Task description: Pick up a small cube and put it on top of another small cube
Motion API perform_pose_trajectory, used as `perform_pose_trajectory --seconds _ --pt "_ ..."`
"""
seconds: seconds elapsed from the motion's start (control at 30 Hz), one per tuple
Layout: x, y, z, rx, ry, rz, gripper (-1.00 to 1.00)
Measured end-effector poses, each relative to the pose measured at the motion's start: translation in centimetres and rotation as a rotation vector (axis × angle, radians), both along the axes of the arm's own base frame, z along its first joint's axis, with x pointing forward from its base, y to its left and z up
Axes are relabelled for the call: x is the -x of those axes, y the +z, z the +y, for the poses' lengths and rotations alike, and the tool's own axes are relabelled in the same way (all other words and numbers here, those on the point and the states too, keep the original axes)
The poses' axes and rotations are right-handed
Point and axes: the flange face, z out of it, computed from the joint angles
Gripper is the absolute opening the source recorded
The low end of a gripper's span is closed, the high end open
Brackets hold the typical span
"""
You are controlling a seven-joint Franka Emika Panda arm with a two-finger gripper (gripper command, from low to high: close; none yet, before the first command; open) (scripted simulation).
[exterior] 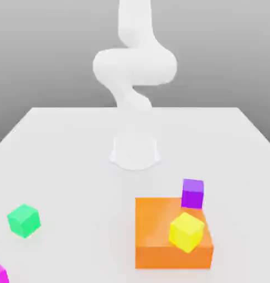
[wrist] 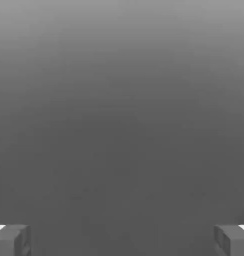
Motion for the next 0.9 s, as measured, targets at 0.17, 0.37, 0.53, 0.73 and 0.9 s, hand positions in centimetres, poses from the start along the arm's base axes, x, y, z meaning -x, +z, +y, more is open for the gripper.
perform_pose_trajectory --seconds 0.17,0.37,0.53,0.73,0.9 --pt "-5.9 -5.5 -3.5 0.001 -0.094 0.119 0.0" --pt "-11.3 -13.3 -8.7 -0.016 -0.199 0.257 0.0" --pt "-14.2 -20.8 -13.6 -0.045 -0.281 0.37 0.0" --pt "-15.5 -30.6 -20.0 -0.102 -0.383 0.5 0.0" --pt "-15.1 -39.4 -24.0 -0.161 -0.447 0.605 0.0"
